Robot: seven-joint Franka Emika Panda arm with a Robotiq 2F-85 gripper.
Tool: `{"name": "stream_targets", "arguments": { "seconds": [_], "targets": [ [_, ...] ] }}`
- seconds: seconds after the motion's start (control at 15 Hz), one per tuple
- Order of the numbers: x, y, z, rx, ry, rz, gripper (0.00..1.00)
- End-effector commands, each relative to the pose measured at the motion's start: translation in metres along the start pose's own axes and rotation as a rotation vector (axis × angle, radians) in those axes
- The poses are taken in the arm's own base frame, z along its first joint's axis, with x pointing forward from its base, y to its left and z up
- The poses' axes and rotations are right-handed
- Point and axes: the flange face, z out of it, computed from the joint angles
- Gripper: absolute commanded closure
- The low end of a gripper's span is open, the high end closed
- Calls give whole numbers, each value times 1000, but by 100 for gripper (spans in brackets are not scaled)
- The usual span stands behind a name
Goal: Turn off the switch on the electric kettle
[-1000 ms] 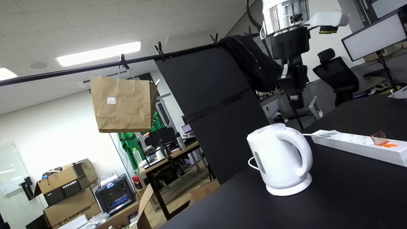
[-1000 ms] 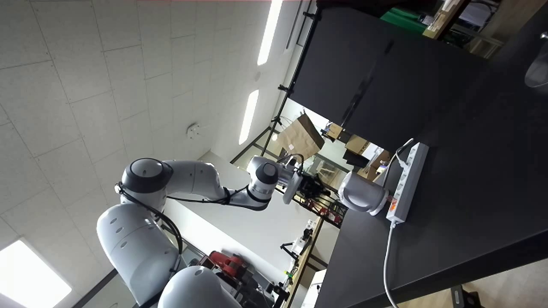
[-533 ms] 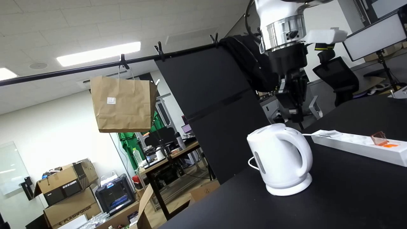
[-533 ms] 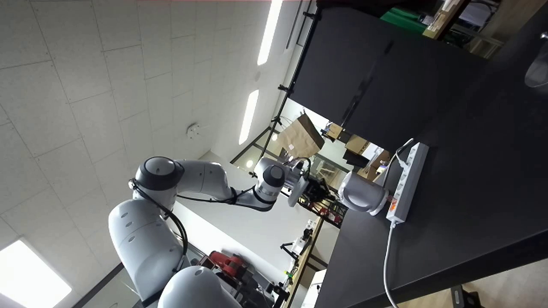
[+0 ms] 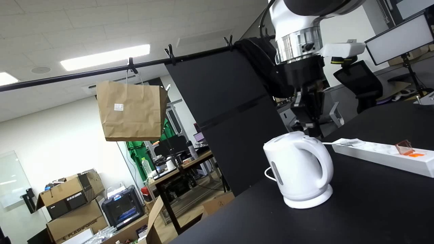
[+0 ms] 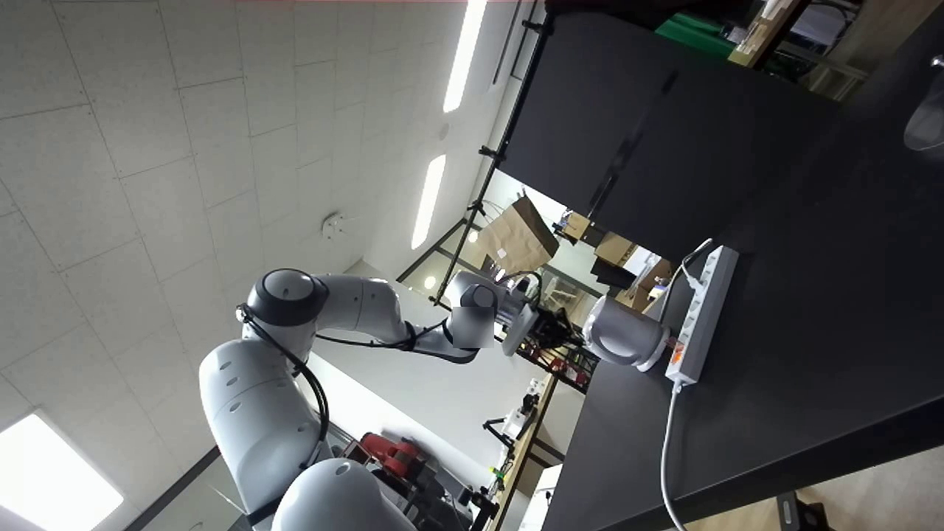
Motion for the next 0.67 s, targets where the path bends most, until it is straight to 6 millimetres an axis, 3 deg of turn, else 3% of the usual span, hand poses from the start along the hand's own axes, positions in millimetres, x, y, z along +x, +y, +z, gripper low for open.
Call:
{"name": "stream_targets", "arguments": {
  "seconds": [0.0, 0.6],
  "targets": [
    [9, 3, 2, 9, -10, 18, 100],
    [7, 7, 18, 10, -45, 33, 100]
  ]
}}
